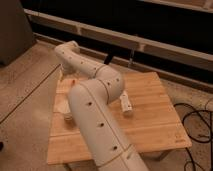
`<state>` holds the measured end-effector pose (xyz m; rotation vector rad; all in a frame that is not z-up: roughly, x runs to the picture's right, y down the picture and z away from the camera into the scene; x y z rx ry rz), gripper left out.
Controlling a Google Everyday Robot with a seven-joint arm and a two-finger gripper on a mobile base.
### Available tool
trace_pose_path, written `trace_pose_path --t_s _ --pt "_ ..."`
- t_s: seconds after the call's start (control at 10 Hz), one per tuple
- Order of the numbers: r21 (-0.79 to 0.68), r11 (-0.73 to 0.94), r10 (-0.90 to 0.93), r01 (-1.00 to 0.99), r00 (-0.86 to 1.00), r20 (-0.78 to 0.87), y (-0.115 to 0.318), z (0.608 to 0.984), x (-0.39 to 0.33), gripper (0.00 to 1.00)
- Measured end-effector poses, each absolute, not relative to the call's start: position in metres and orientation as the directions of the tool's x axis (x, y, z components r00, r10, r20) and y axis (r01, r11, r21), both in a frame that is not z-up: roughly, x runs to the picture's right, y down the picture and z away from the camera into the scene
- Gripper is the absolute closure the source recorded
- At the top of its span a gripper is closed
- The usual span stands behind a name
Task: Place the pepper on the white sponge
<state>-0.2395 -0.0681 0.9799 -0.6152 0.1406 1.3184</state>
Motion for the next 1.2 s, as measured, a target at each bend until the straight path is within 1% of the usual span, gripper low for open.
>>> trace_pose_path --t_s 0.1,0.2,0.4,0.6,0.7,0.8,1.2 --pt "-0.346 0.079 0.857 -0.935 0.241 -0.456 -0.060 0.988 -0.243 0.35" --pt "-0.341 0.076 0.841 -0.937 0.244 -0.483 -0.048 0.994 -0.244 0.35" --pt "-0.315 0.105 0.791 -0.943 0.271 -0.548 -0.018 1.006 -0.245 0.35" --pt "-0.283 0.138 0.756 -0.949 0.285 -0.589 -0.004 1.012 -0.238 0.35" --pt "-0.261 0.158 0.740 -0.952 0.289 -0.607 0.002 1.015 -0.234 0.37" --pt "-0.252 0.166 0.730 -0.953 0.291 -0.618 0.005 1.016 -0.232 0.45" --pt "-0.233 0.182 0.702 -0.955 0.292 -0.649 0.012 1.017 -0.223 0.91"
